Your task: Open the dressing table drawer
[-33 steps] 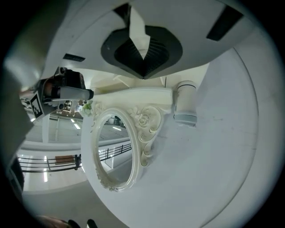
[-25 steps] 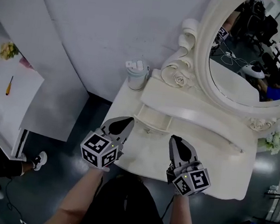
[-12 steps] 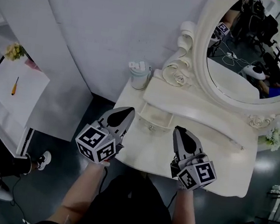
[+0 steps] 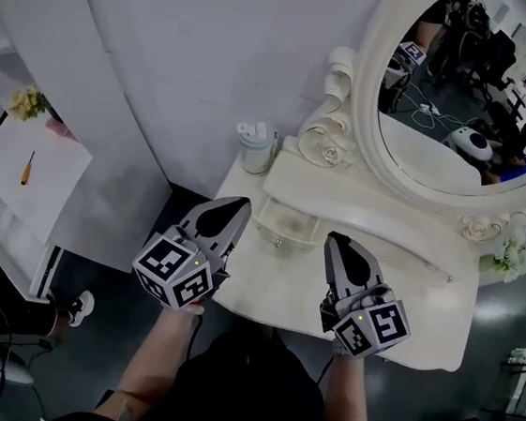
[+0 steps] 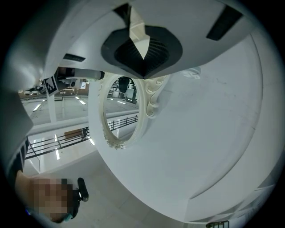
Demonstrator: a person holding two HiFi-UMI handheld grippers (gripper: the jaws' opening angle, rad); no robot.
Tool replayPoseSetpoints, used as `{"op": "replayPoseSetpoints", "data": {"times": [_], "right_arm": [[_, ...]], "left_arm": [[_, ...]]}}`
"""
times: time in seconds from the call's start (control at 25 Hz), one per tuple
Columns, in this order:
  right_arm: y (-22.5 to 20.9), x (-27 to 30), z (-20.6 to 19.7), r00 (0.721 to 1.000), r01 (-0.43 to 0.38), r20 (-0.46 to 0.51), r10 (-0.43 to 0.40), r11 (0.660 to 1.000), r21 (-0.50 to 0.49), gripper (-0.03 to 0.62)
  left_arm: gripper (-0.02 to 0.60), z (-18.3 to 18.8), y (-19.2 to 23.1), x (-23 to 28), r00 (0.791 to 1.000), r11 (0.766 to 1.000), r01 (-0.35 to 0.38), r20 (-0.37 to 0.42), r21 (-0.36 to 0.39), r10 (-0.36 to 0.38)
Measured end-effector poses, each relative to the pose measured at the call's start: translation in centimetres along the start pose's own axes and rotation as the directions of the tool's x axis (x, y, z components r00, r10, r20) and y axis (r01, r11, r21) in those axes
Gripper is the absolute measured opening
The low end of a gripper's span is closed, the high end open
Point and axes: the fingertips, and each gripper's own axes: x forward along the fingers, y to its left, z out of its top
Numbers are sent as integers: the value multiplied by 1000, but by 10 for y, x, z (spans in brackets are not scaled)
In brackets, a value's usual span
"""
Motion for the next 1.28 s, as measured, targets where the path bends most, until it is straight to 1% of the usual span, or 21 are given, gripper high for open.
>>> {"op": "replayPoseSetpoints", "data": {"times": [0.16,0.32,0.56,0.96,1.28], "right_arm": [[-1,-3,11,1000,-1,12,1,1000,-16,3],[-1,-4,11,1000,-4,13,4,1000,-20,2],[-2,-4,7,1000,-12,-2,12,1000,-15,2],[-5,-2,-9,999,-22,-25,22,1000,8,2],[-10,2,-18,999,-30,-41,30,999,16,2]], "left_arm": [[0,8,-2,2,1000,1000,5,10,2,-5],[0,10,-4,2,1000,1000,10,21,-8,-10],[0,5,-8,2,1000,1000,12,4,-22,-12],[0,-13,4,-2,1000,998,-20,-21,-53,18],[0,-20,7,5,999,998,-15,-33,-64,12]]}}
